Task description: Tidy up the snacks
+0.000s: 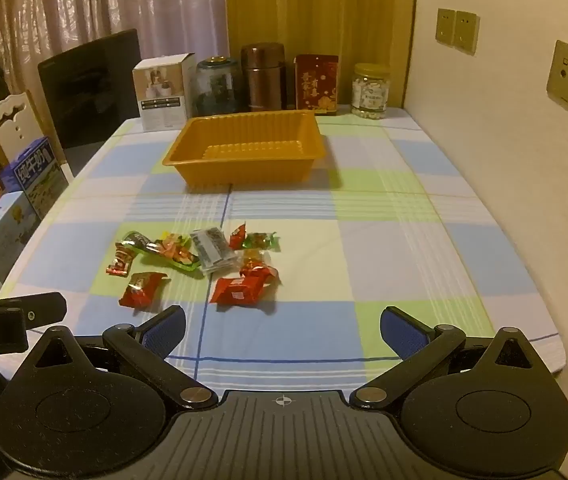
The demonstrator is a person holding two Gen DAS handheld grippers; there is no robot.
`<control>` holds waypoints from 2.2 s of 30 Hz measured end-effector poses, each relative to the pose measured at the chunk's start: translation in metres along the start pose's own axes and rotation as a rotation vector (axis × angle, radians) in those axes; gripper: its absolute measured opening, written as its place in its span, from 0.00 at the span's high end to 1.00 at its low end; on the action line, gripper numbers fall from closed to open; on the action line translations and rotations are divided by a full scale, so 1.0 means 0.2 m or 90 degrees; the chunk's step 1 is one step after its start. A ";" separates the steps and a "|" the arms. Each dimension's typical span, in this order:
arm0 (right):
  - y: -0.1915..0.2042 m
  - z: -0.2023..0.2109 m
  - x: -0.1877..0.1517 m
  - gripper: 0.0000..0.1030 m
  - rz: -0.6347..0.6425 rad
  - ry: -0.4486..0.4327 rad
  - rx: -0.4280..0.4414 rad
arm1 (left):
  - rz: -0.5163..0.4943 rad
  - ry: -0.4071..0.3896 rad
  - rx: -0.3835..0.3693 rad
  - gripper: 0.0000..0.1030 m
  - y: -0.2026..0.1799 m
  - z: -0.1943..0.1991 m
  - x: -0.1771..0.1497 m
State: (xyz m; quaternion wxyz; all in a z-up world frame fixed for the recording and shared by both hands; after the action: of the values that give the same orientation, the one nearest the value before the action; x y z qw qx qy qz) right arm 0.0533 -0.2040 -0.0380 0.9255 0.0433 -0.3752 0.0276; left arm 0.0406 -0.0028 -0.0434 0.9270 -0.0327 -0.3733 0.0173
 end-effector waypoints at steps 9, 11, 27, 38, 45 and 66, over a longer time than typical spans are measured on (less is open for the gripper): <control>-0.01 0.00 0.00 0.00 0.003 -0.001 -0.003 | 0.000 -0.001 -0.001 0.00 -0.04 0.00 0.00; -0.01 0.01 0.00 0.00 0.002 -0.001 -0.003 | 0.005 0.003 -0.007 0.00 -0.01 0.00 0.01; -0.02 0.02 0.01 0.00 0.002 -0.003 -0.004 | 0.008 0.002 -0.012 0.00 -0.01 0.03 0.04; -0.01 0.02 0.00 0.00 0.003 -0.003 -0.005 | 0.007 0.001 -0.013 0.00 -0.01 0.03 0.03; -0.01 0.02 0.00 0.00 0.003 -0.003 -0.005 | 0.009 0.000 -0.014 0.00 -0.01 0.03 0.03; -0.01 0.03 0.01 0.00 0.002 -0.004 -0.008 | 0.009 0.000 -0.014 0.00 -0.01 0.03 0.03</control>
State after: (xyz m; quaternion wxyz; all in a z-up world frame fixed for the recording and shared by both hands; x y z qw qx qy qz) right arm 0.0506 -0.2074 -0.0333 0.9244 0.0371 -0.3786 0.0270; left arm 0.0415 -0.0051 -0.0344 0.9264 -0.0459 -0.3732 0.0198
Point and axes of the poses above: each gripper's, at about its wrist camera, not at the fingertips, and z roughly against the way its jaws point, y to its left, x to its top, the point moved 6 cm from there along -z, roughly the way its jaws point, and after that the axes turned 2 degrees about -x, right-handed, at the moved point
